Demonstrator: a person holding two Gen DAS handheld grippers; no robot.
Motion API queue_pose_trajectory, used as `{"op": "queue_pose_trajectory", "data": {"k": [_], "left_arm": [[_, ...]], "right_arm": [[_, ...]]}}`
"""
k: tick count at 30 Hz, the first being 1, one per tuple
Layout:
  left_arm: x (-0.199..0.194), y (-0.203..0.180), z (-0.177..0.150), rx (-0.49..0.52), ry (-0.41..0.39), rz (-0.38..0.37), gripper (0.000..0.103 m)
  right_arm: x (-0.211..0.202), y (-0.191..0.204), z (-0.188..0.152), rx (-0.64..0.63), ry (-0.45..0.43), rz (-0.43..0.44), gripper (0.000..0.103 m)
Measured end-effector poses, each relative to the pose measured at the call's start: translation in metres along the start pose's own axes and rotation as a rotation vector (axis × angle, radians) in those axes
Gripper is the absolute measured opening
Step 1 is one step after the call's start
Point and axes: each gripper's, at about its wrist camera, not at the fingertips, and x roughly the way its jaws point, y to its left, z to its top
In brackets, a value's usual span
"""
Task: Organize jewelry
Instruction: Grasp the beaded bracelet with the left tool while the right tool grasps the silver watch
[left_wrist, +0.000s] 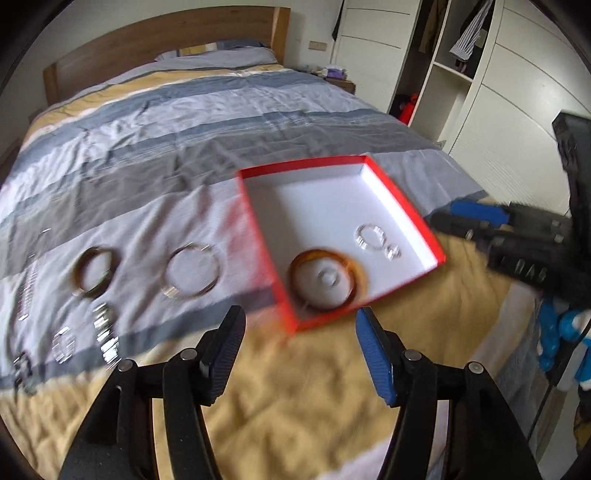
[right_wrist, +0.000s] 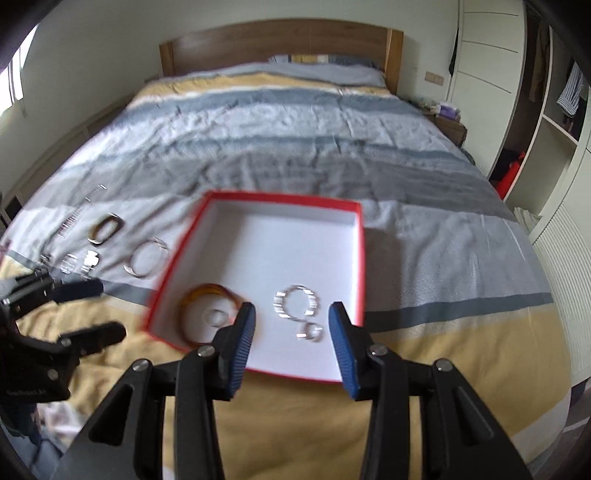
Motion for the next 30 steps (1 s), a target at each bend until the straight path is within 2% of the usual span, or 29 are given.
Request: {"op": "queue_pose_trajectory", "data": {"k": [6, 12, 18, 24, 30], "left_arm": [[-0.072, 0.051, -0.037, -0.064, -0.048, 0.095, 0.062], [-0.148, 0.116, -0.074, -0.149, -0.121, 0.225, 0.069], [-0.198, 0.17, -0.102, -0.229, -0.157, 0.312, 0.077], [-0.207, 0.211, -0.122, -0.314, -0.168, 0.356, 0.079], [-0.173, 0.243, -0.137, -0.4, -0.13, 0.36, 0.08]], "right_arm": [[-0.04, 0.057, -0.006, 0.01, -0.07, 0.09, 0.04], [-0.063, 0.109, -0.012, -0.014, -0.101, 0.161, 0.039], [-0.078, 0.147, -0.014, -0.025, -0.127, 0.202, 0.039], [-0.074, 0.175, -0.011, -0.039, -0.117, 0.232, 0.039], [-0.039, 0.207, -0.012, -0.075, -0.049, 0.265, 0.039]]}}
